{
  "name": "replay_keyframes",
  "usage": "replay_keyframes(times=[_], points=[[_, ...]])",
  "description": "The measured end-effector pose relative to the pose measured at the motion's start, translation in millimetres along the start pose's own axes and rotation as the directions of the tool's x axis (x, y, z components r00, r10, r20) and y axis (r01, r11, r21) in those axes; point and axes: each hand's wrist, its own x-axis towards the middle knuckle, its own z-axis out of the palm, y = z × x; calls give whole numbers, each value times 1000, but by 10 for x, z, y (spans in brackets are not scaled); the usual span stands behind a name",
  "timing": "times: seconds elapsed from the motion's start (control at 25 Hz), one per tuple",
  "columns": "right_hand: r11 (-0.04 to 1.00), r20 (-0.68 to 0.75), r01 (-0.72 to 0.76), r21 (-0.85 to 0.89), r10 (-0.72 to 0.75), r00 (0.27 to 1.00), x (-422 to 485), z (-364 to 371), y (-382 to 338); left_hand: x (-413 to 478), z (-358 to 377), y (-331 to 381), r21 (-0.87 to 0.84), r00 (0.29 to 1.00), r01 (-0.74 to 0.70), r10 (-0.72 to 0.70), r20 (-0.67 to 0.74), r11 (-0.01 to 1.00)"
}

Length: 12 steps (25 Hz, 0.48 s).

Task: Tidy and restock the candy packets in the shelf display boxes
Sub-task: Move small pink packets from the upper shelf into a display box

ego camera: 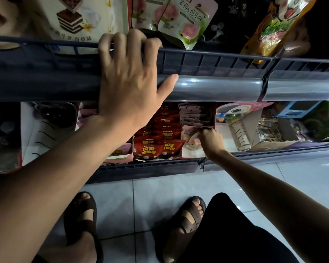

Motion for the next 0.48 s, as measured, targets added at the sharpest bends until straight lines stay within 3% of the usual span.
replay_keyframes(times=[0.48], points=[[998,-23,13,-55,-14,1000,4,19,-35,3,13,-4,1,1000,2,-2,-21,1000]])
